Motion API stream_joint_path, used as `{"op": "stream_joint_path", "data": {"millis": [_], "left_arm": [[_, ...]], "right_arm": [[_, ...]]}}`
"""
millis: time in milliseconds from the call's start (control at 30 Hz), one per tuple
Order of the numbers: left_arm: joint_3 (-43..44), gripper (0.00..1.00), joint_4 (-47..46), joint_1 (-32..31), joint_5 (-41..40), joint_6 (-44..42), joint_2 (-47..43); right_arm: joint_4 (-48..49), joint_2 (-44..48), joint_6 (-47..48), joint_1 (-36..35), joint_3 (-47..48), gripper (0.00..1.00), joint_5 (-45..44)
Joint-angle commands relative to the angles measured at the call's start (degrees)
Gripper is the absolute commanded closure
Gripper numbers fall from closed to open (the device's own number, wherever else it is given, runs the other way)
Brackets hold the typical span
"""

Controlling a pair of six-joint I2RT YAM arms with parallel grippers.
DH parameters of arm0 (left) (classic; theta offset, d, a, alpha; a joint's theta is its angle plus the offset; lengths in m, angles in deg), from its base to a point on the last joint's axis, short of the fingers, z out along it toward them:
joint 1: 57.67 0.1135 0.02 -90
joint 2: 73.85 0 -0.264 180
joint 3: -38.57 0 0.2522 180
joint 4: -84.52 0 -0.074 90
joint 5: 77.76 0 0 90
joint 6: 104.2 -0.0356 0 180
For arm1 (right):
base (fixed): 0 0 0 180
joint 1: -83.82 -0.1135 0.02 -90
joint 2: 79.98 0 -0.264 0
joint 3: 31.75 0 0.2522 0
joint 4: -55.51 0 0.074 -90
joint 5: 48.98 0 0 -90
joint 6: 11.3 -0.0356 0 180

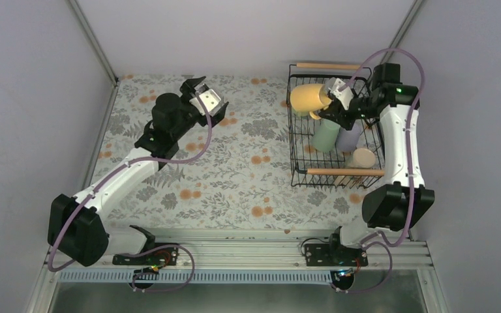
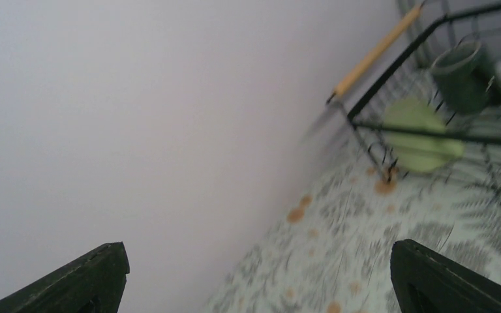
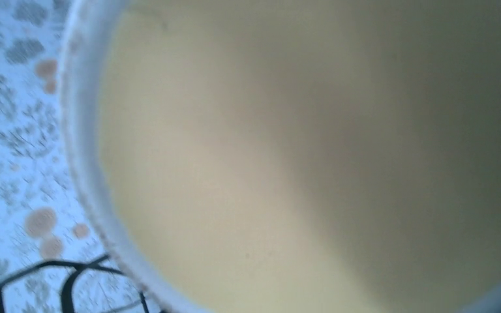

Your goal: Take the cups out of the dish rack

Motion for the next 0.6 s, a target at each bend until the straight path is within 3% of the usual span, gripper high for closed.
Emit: {"op": "stream_joint_path", "data": {"millis": [0, 233, 433, 567], "left_arm": [[-3.50, 0.00, -17.40, -0.01, 12.76, 4.30, -0.11], [-8.19, 0.00, -30.83, 0.26, 23.63, 7.45, 2.88], [-9.76, 0.00, -36.63, 0.95, 29.42, 8.95, 6.92], [-11.60, 0.00, -43.20, 0.97, 30.85, 10.29, 8.25]], "right_arm": [[0.81, -0.65, -5.27, -1.91, 2.81, 0.97, 13.28], [0.84, -1.87, -9.81, -9.20, 4.63, 0.97, 19.92], [0.89, -4.58, -12.31, -12.37, 7.55, 0.97, 30.09], [0.89, -7.80, -13.86, -15.07, 8.75, 0.97, 30.20]]}}
